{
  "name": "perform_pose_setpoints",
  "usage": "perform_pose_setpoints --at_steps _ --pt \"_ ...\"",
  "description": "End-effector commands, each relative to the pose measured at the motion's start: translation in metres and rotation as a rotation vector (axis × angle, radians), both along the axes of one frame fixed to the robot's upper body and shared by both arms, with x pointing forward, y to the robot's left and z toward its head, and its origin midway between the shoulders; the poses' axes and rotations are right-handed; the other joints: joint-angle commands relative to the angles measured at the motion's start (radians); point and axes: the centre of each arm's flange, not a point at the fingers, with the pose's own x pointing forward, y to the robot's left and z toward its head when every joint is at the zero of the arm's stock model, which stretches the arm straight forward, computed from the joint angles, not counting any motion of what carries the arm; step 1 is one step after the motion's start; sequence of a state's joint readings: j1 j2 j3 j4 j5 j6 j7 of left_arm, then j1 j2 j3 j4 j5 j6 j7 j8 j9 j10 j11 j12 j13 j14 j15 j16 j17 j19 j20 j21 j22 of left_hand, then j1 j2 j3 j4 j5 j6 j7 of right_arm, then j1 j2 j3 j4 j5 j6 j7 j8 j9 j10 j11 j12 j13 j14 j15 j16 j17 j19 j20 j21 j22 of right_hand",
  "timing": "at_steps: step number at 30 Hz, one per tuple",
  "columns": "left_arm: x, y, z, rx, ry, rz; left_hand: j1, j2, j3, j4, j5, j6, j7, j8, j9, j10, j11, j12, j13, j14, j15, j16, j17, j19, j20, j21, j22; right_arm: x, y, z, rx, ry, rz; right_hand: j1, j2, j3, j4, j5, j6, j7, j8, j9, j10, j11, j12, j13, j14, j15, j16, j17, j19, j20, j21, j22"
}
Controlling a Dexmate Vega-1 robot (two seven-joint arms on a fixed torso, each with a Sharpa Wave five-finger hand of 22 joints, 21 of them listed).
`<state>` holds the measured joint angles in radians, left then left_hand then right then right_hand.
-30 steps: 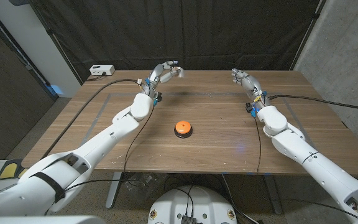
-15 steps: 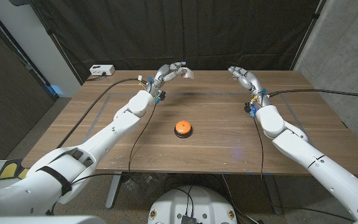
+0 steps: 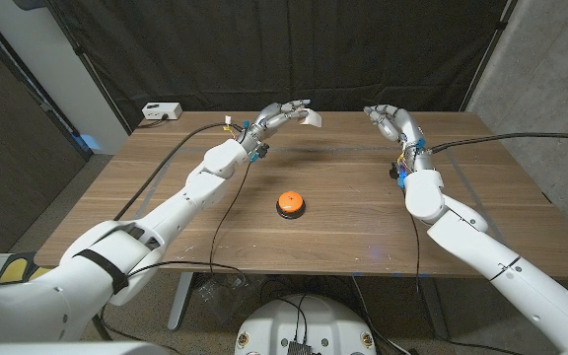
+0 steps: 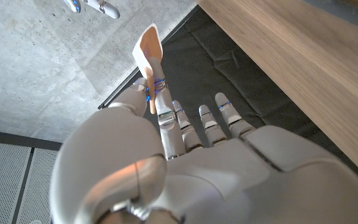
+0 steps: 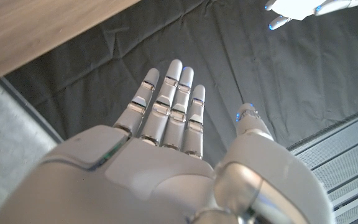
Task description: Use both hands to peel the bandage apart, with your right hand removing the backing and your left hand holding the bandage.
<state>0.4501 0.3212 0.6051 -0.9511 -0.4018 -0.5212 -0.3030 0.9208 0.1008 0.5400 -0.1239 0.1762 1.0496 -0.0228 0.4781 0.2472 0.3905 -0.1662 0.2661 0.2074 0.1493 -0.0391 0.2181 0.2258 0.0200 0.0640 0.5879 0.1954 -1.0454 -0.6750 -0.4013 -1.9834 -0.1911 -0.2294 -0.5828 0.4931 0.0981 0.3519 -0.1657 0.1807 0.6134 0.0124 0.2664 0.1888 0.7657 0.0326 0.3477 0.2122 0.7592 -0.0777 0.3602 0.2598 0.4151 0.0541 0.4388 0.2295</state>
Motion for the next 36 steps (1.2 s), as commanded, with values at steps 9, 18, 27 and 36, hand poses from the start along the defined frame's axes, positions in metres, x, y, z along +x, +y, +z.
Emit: perform_pose_setpoints --at_steps 9,18,27,36 --pt "0.011 -0.036 0.002 0.016 0.093 -0.169 -0.008 0.05 0.016 0.023 -0.001 -0.057 0.012 0.013 0.027 -0.038 0.018 -0.024 0.006 -0.043 -0.033 -0.006 0.011 -0.023 0.006 -0.004 0.004 -0.039 0.02 -0.004 -0.048 -0.137 -0.284 0.101 -0.043 -0.016 -0.009 0.0 0.055 -0.026 0.012 0.004 0.086 -0.031 0.02 0.025 0.077 -0.08 0.119 0.088 0.021 -0.014 0.034 0.021" --pt "0.015 -0.052 0.003 -0.017 0.111 -0.186 -0.007 0.05 0.019 0.023 -0.003 -0.05 0.015 0.03 0.04 -0.024 0.012 -0.022 0.007 -0.045 -0.041 -0.004 0.01 -0.015 -0.004 0.001 0.004 -0.041 0.028 -0.006 -0.067 -0.161 -0.353 0.16 -0.072 -0.045 -0.001 0.008 0.121 -0.034 0.021 0.007 0.163 -0.059 0.045 0.051 0.112 -0.112 0.241 0.193 0.034 -0.025 0.065 0.042" --pt "0.013 -0.073 0.003 -0.049 0.114 -0.179 0.004 0.034 0.024 0.007 -0.004 -0.027 0.028 0.043 0.037 0.012 0.003 -0.015 0.008 -0.027 -0.056 0.001 0.0 -0.001 -0.012 0.01 0.004 -0.042 0.036 -0.006 -0.101 -0.179 -0.438 0.192 -0.086 -0.068 0.005 0.012 0.155 -0.036 0.018 0.008 0.205 -0.07 0.06 0.072 0.107 -0.125 0.328 0.279 0.04 -0.03 0.091 0.062" --pt "0.01 -0.09 0.002 -0.043 0.126 -0.168 0.01 0.021 0.024 -0.005 -0.003 -0.01 0.039 0.045 0.028 0.019 0.0 -0.016 0.008 -0.028 -0.063 -0.002 -0.008 0.002 -0.018 0.013 0.003 -0.046 0.042 -0.007 -0.121 -0.204 -0.497 0.198 -0.107 -0.088 0.007 0.015 0.162 -0.044 0.012 0.008 0.206 -0.077 0.061 0.084 0.088 -0.126 0.365 0.321 0.033 -0.03 0.1 0.071"
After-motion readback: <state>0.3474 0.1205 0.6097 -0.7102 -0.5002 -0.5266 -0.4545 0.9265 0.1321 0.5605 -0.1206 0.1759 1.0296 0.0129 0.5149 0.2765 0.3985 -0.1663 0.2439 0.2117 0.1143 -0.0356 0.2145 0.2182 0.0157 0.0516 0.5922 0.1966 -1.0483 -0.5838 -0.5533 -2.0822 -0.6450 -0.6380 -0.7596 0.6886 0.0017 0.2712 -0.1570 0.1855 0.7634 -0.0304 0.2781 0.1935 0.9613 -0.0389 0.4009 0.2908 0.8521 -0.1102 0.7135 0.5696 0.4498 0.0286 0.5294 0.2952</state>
